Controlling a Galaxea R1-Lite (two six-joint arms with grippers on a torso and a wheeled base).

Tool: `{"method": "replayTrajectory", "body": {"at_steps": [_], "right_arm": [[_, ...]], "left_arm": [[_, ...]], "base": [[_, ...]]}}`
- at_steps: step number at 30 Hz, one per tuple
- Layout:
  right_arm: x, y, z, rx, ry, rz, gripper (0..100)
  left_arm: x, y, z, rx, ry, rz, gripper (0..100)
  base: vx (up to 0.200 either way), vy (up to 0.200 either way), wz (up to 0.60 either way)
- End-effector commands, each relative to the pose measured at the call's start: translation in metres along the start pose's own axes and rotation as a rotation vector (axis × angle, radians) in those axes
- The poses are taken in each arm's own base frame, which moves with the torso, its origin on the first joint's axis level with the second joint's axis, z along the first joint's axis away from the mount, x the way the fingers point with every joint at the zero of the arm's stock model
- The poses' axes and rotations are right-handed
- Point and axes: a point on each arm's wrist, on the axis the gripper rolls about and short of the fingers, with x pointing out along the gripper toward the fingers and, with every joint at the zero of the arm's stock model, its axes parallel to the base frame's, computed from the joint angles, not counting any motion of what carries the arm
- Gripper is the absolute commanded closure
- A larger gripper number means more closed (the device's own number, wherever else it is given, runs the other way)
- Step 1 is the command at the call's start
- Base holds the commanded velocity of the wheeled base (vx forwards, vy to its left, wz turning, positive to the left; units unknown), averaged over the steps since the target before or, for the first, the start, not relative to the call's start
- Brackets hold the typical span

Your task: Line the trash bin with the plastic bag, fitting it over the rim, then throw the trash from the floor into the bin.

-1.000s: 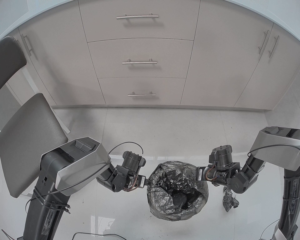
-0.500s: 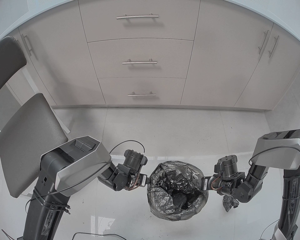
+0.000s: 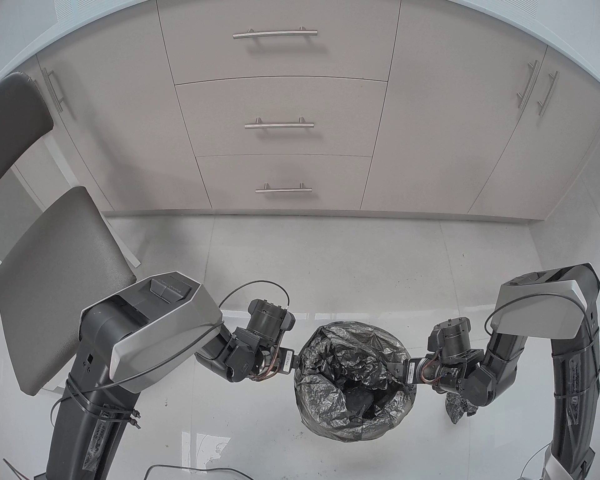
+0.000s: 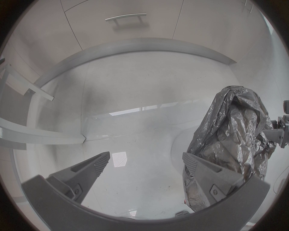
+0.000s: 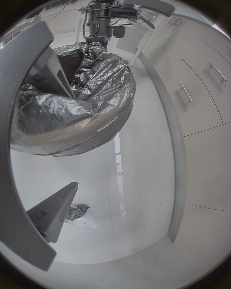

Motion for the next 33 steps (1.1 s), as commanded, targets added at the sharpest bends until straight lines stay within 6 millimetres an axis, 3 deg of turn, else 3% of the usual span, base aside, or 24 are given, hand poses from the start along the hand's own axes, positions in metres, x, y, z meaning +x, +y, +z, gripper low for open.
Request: {"method": "replayTrajectory", "body": {"at_steps": [1,12,19,23,33], "right_arm": [[0.007,-0.004,-0.005,0.007,0.018,0.015,0],[0.004,-0.008,-0.002,0.023,0.017,0.045,0],[-0.034,0.002,0.014,0.011,-0.105,0.107,0],[-0.043,0.003,0.007,0.001,-0.080,0.118,0],[-0.021,-0.010,-0.018,0.016,-0.041,0.084,0]], "left_arm": [[-0.002,0.000,0.001,-0.002,-0.003,0.000,0],[-0.007,-0.001,0.006,-0.003,-0.017,-0.007,0],[-0.008,-0.003,0.006,0.000,-0.020,-0.011,0],[-0.009,-0.006,0.006,0.003,-0.020,-0.015,0],[-0.008,-0.007,0.004,0.004,-0.017,-0.016,0]], "base": [[0.000,0.000,0.00],[0.000,0.000,0.00],[0.000,0.000,0.00],[0.000,0.000,0.00],[0.000,0.000,0.00]]}}
